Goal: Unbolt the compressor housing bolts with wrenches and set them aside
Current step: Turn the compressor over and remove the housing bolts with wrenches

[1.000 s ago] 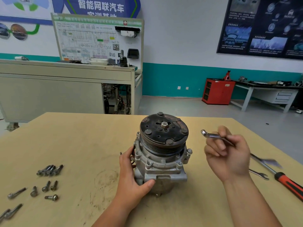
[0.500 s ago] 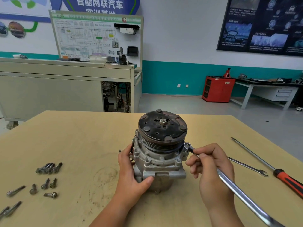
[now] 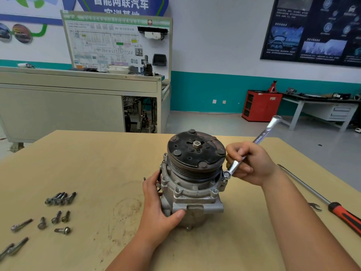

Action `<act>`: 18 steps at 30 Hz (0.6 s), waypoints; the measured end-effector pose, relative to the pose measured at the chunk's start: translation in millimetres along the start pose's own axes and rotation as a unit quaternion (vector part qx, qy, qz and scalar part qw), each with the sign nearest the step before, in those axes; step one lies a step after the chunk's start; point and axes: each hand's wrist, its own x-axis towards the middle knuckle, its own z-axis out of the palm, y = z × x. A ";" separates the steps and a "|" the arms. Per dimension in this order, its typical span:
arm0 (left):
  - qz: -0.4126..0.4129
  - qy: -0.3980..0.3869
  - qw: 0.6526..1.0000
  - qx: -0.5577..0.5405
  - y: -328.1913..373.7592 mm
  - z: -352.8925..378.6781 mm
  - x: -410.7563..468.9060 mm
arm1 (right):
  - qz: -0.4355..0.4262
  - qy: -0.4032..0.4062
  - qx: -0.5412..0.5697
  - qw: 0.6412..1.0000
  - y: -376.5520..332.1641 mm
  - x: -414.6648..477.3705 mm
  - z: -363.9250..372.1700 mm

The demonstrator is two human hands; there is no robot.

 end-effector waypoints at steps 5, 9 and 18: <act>0.000 -0.005 1.000 0.004 -1.7 -0.4 0.9 | -0.178 0.096 0.175 0.964 11.2 -22.0 3.0; 0.004 0.004 1.000 0.002 -0.4 -0.1 0.4 | -0.242 0.286 0.085 0.923 42.2 -52.9 13.8; 0.010 0.009 1.000 0.003 -1.2 0.6 0.0 | -0.235 0.350 -0.074 0.904 66.3 -55.6 47.1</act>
